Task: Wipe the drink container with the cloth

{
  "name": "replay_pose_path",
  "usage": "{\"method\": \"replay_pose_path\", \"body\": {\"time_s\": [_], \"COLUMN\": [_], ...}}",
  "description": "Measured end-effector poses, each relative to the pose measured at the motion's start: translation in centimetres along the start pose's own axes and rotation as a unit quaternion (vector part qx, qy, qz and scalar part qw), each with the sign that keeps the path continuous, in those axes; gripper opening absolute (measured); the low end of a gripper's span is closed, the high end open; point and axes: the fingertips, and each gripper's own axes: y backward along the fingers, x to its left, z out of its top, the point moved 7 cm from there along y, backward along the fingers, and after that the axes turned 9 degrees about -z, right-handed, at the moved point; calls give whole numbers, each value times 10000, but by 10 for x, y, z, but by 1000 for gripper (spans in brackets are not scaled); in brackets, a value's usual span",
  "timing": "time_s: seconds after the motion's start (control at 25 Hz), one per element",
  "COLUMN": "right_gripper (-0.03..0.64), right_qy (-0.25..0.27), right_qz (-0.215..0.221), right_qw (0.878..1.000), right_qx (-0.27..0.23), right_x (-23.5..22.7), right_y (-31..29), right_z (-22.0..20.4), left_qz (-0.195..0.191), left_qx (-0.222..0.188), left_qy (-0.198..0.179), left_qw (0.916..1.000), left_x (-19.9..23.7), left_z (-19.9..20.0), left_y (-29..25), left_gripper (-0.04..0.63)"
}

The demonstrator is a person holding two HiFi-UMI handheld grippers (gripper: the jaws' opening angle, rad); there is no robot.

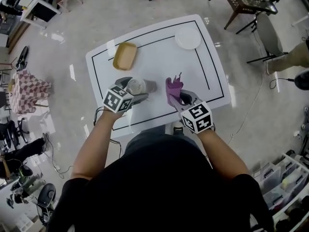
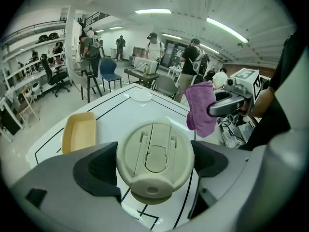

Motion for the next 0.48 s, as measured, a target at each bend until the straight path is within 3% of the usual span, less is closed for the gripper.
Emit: {"method": "replay_pose_path", "body": {"time_s": [0.28,0.48], "right_gripper": [89,89], "right_qy": [445,1119], "right_qz": [108,232], "right_qw": [9989,9935], "right_qx": [67,12], "right_x": [11,31], "right_y": [-36,-57], "right_z": [-15,-23], "left_qz": [-295,-497], "left_qx": [-488,-520], "left_qy": [378,577], "left_qw": [9977,9957], "left_x": [21,27], "left_z": [-17,-33], "left_y": [11,6], "left_gripper": [483,482]}}
